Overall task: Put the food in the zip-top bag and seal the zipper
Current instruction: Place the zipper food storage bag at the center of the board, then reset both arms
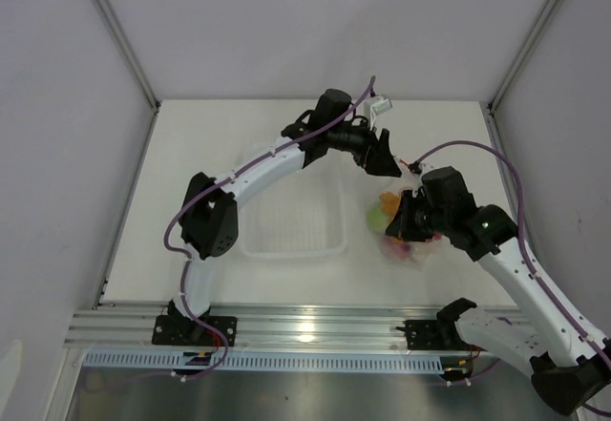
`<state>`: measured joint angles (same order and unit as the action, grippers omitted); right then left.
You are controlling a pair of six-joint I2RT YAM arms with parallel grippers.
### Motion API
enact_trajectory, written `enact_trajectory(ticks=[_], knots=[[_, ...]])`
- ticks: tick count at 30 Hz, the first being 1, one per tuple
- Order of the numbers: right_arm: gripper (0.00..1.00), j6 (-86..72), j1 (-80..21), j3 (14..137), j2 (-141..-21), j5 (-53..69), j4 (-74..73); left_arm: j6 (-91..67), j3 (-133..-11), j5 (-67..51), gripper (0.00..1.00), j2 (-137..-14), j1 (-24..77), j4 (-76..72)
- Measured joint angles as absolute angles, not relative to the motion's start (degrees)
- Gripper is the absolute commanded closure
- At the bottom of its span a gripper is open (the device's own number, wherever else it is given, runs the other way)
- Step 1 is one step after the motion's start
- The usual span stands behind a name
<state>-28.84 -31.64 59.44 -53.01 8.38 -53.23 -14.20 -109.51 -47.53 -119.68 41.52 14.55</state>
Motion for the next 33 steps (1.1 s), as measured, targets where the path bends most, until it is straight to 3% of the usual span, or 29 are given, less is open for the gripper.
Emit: enact_trajectory(ticks=[7, 11, 16, 19, 20, 22, 23, 24, 33], knots=[[0.98, -29.56, -22.04, 56.73, -56.75, 8.64, -50.63, -14.94, -93.95, -40.38, 0.01, -110.19, 41.63, 8.78], [0.92, -29.95, -15.79, 54.35, -57.56, 9.17, -48.23, -13.85, -79.90, -31.62, 0.01, -94.19, 41.82, 3.49], [0.82, -29.76, -5.80, 51.51, -62.85, 10.74, -43.75, -13.41, -73.97, -24.56, 0.01, -76.14, 42.17, -1.69], [0.69, -28.67, -1.83, 50.89, -67.22, 10.76, -42.09, -15.18, -70.89, -22.00, 0.01, -68.40, 42.63, -3.44], [0.58, -28.36, -1.74, 50.89, -67.72, 10.52, -41.71, -16.27, -68.84, -21.02, 0.01, -65.80, 42.76, -3.51], [0.44, -27.55, -2.74, 50.96, -67.46, 9.96, -41.15, -18.87, -63.07, -18.92, 0.01, -60.66, 43.11, -4.45], [0.16, -27.29, -3.77, 51.05, -66.78, 9.39, -40.97, -20.34, -59.44, -17.85, 0.00, -58.06, 43.24, -4.64], [0.01, -27.44, -5.06, 51.11, -65.84, 8.47, -40.82, -21.43, -56.53, -17.08, 0.01, -56.05, 43.35, -4.86], [0.01, -31.51, -19.25, 51.99, -53.30, 2.09, -41.98, -29.74, -36.91, -11.25, 0.01, -32.40, 44.25, 0.38]])
